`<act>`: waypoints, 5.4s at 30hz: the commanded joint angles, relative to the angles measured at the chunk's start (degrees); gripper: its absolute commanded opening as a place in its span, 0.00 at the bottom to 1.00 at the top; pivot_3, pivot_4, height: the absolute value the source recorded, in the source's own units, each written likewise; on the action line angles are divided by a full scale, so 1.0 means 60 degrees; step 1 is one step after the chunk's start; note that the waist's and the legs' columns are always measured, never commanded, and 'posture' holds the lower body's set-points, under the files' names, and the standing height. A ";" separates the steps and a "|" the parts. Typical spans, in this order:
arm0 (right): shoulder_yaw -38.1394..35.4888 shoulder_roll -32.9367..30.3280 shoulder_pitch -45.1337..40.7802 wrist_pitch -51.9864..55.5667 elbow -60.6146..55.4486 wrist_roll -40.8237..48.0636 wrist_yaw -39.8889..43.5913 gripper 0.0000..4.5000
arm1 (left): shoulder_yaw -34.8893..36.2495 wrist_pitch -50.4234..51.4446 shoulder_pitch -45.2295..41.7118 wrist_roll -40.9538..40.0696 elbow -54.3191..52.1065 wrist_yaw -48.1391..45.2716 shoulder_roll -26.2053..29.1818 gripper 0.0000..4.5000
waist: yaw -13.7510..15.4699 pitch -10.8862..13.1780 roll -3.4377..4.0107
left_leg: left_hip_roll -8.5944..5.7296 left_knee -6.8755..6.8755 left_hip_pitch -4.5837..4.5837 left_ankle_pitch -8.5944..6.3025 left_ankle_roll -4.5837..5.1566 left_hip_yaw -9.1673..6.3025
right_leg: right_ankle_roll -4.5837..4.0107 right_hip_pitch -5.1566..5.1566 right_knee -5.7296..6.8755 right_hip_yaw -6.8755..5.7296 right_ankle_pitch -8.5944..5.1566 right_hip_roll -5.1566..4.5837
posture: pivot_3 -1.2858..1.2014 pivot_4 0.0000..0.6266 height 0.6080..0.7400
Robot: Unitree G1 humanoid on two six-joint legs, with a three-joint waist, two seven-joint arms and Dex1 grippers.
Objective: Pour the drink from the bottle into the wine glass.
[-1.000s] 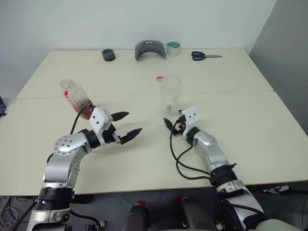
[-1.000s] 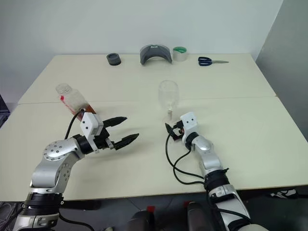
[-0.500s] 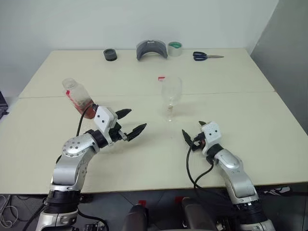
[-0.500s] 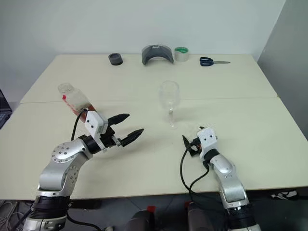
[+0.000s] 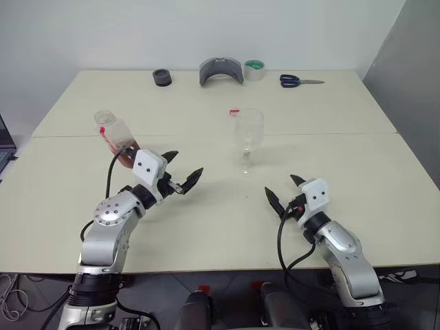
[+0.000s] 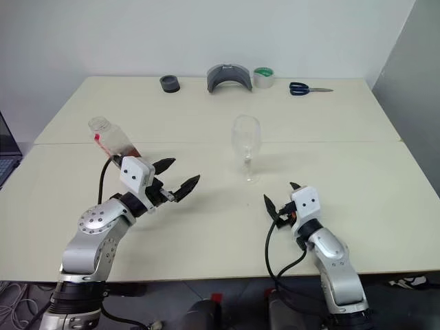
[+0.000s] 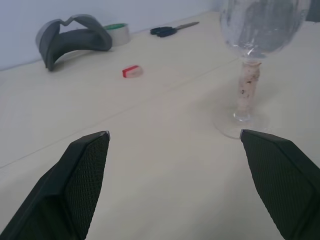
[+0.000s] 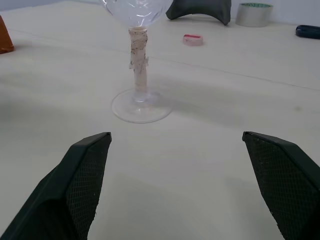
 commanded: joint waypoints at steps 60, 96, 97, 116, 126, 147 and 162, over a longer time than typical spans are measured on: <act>-0.0240 -0.0385 -0.0178 -0.0604 -0.0260 0.0500 0.0641 0.99 | 0.0010 -0.2363 0.0094 0.1019 0.1576 0.1211 -0.0844 1.00 | 0.0040 0.0000 -0.0001 | -0.0002 0.0001 0.0003 0.0000 -0.0001 -0.0002 | 0.0000 0.0005 0.0002 -0.0006 0.0000 -0.0001 | 0.52 0.24 1.00; 0.0371 -0.1311 -0.0461 0.0416 -0.1044 0.1362 0.2255 0.99 | 0.0976 -0.1546 0.1109 0.0529 0.1200 0.2158 -0.1174 1.00 | 0.0042 -0.0001 -0.0001 | -0.0001 0.0002 0.0004 0.0000 0.0000 -0.0007 | 0.0000 0.0008 0.0001 -0.0009 0.0000 -0.0003 | 0.52 0.24 1.00; 0.0444 -0.1378 -0.0487 0.0528 -0.1126 0.1449 0.2368 0.99 | 0.1055 -0.1573 0.1160 0.0543 0.1284 0.2210 -0.1166 1.00 | 0.0043 -0.0001 -0.0001 | -0.0002 0.0003 0.0005 0.0000 0.0000 -0.0011 | 0.0000 0.0012 0.0000 -0.0012 0.0000 -0.0003 | 0.52 0.24 1.00; 0.0919 -0.1666 -0.0952 0.0925 -0.1243 0.1721 0.2924 0.99 | 0.2355 -0.2856 0.1113 0.0554 0.3634 0.2391 -0.0551 1.00 | 0.0079 -0.0002 0.0000 | 0.0003 -0.0003 0.0054 -0.0001 0.0000 -0.0062 | 0.0012 0.0133 -0.0119 -0.0064 0.0007 -0.0002 | 0.52 0.24 1.00; 0.1167 -0.1517 -0.1306 0.0918 -0.1128 0.1640 0.2957 0.99 | 0.2413 -0.3221 0.0265 0.0482 0.4542 0.1921 0.0227 1.00 | 0.0105 -0.0002 -0.0002 | 0.0001 -0.0003 0.0053 -0.0001 0.0000 -0.0066 | 0.0013 0.0134 -0.0122 -0.0069 0.0009 -0.0003 | 0.52 0.24 1.00; 0.1396 -0.1073 -0.2083 0.1048 -0.0783 0.1536 0.2713 0.99 | 0.2539 -0.2653 -0.1357 0.0242 0.4801 0.1914 0.0882 1.00 | 0.0141 -0.0001 -0.0002 | -0.0001 -0.0002 0.0047 -0.0001 0.0000 -0.0068 | 0.0014 0.0131 -0.0124 -0.0070 0.0010 -0.0007 | 0.52 0.24 1.00; 0.1514 -0.0890 -0.2365 0.1206 -0.0781 0.1463 0.2649 0.99 | 0.2392 -0.2624 -0.2815 0.0168 0.6237 0.1263 0.1216 1.00 | 0.0146 -0.0001 -0.0003 | -0.0004 -0.0001 0.0046 0.0000 0.0000 -0.0069 | 0.0015 0.0129 -0.0124 -0.0073 0.0011 -0.0007 | 0.52 0.24 1.00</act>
